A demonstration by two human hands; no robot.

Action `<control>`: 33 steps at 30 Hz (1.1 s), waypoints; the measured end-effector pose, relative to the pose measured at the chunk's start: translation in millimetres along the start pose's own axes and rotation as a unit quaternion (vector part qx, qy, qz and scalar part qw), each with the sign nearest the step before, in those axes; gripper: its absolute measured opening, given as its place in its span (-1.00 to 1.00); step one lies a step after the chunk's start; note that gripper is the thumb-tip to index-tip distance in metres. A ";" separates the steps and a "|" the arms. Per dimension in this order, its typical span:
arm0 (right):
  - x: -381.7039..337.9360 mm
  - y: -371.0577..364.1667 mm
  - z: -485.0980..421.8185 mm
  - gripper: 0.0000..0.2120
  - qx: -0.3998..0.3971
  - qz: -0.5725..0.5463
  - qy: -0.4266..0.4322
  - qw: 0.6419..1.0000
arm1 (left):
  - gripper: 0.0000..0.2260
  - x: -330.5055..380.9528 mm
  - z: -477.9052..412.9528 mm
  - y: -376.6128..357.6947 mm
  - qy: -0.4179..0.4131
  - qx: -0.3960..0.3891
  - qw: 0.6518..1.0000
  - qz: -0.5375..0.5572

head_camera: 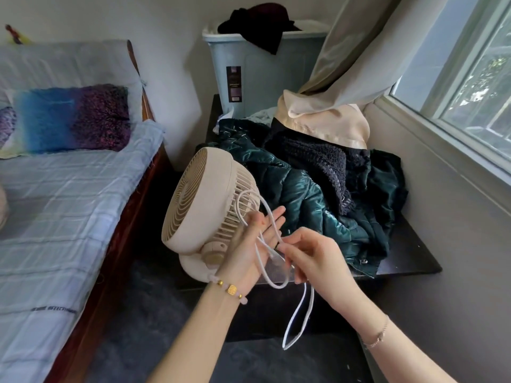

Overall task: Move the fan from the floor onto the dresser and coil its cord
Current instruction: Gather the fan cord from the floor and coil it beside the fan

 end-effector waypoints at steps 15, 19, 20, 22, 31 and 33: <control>40.8 2.8 28.8 -0.62 -0.086 -0.111 -0.048 0.989 | -0.69 43.4 -13.6 -8.0 -0.104 -0.001 0.993 -0.050; 70.0 -29.3 34.1 -0.74 -0.207 -0.034 -0.128 0.969 | -0.73 49.3 -18.2 -20.7 -0.082 -0.058 0.993 0.068; 72.8 -35.5 35.0 -0.81 -0.223 -0.006 -0.124 0.967 | -0.75 49.0 -18.0 -22.1 -0.077 -0.069 0.991 0.085; 80.4 -38.3 36.3 -0.88 -0.234 0.062 -0.126 0.962 | -0.79 47.4 -14.8 -23.1 -0.064 -0.087 0.989 0.098; 46.5 15.2 6.0 -0.66 -0.106 0.476 -0.027 0.873 | -0.96 -19.8 11.6 12.4 0.158 -0.007 0.983 -0.097; 33.1 16.0 -4.3 -0.58 -0.097 0.535 0.001 0.839 | -0.94 -37.3 17.6 12.9 0.219 -0.017 0.969 -0.114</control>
Point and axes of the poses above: each hand's wrist, its own z-axis away from the middle knuckle, its own y-axis out of the back of the hand, x = y × z, the point moved 7 cm from there along -z, towards the middle knuckle, and after that the axes turned 14 degrees about -x, right-handed, at the moved point
